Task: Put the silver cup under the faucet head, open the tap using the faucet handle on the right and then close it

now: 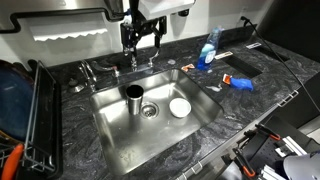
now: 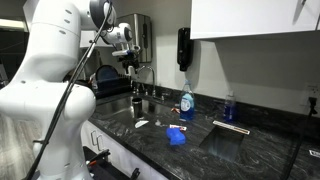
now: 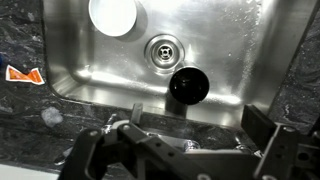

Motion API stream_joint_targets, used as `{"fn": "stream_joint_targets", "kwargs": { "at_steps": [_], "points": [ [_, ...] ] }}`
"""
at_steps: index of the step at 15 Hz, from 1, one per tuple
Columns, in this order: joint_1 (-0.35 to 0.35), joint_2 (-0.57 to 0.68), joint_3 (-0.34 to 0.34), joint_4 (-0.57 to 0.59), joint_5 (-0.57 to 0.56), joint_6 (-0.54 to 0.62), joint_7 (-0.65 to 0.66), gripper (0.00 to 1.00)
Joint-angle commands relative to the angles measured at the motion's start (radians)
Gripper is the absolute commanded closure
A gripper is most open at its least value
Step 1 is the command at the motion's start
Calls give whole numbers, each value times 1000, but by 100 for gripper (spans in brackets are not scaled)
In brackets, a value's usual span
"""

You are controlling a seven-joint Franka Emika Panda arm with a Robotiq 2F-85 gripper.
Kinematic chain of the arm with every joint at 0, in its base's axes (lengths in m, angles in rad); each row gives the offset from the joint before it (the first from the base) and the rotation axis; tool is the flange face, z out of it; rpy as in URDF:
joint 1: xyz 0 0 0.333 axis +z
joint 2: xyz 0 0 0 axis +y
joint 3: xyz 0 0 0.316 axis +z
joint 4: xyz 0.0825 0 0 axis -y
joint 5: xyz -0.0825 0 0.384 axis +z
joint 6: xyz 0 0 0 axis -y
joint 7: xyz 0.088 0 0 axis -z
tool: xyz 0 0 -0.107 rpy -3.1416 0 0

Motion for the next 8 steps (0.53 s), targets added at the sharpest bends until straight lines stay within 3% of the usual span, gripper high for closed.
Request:
{"fn": "stream_joint_targets", "kwargs": {
  "at_steps": [1,8],
  "points": [
    [-18,-61,-3,-90,-61,23,7,0],
    [-40,-158,-32,-281,-300,168,123,0]
  ]
}}
